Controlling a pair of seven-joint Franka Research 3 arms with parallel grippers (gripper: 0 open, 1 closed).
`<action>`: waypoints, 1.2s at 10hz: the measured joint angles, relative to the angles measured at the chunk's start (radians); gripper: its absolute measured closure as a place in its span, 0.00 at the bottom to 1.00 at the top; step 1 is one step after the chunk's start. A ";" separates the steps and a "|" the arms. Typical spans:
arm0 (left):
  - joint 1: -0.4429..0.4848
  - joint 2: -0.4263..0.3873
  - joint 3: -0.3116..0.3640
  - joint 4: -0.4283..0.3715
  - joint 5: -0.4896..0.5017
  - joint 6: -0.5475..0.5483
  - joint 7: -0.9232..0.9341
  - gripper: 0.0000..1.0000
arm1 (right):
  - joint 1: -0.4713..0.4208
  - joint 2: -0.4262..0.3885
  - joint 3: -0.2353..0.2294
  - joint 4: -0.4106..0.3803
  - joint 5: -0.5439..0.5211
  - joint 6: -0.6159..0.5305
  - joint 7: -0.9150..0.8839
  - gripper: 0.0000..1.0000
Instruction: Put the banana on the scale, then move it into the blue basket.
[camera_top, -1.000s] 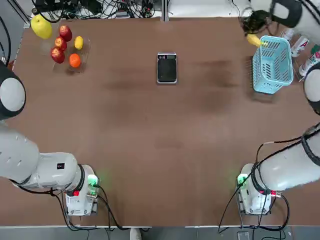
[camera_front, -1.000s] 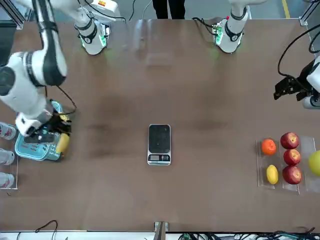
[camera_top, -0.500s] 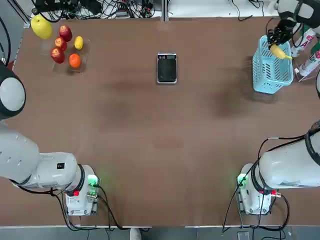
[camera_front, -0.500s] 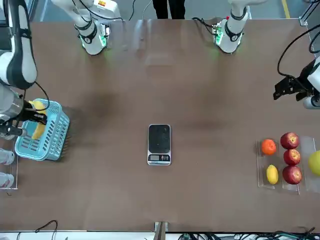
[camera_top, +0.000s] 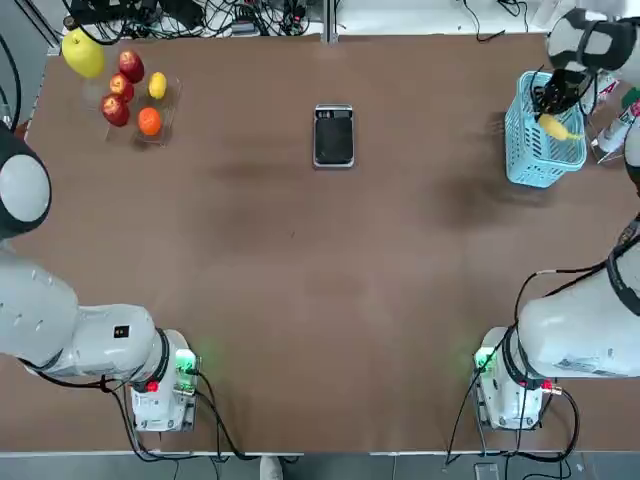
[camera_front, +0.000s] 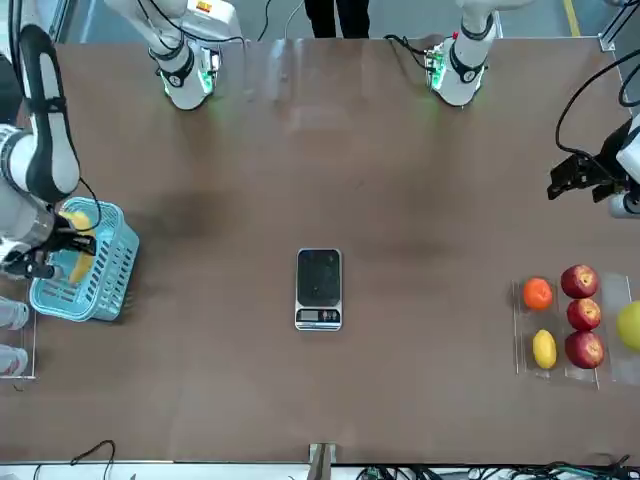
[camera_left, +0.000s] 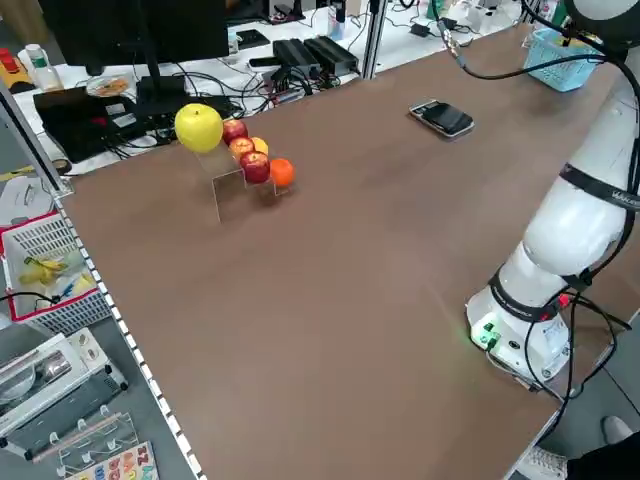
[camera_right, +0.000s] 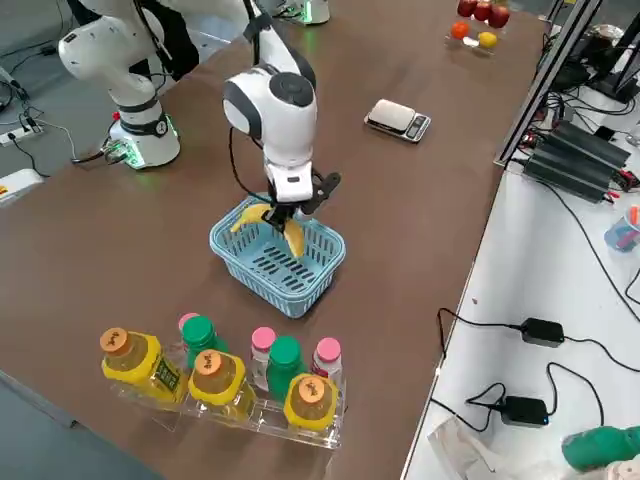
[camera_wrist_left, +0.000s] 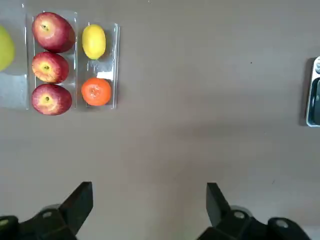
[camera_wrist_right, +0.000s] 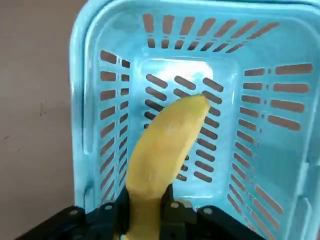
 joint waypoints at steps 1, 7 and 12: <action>0.000 0.000 0.000 0.000 0.000 0.000 0.000 0.00 | 0.000 0.001 0.001 0.002 0.003 0.001 0.000 0.67; 0.000 0.000 0.000 0.001 0.000 0.000 0.000 0.00 | 0.039 -0.009 0.016 0.138 0.012 -0.105 -0.082 0.00; 0.001 0.000 0.000 0.003 0.000 0.000 0.000 0.00 | 0.334 -0.109 0.028 0.275 0.017 -0.256 0.270 0.00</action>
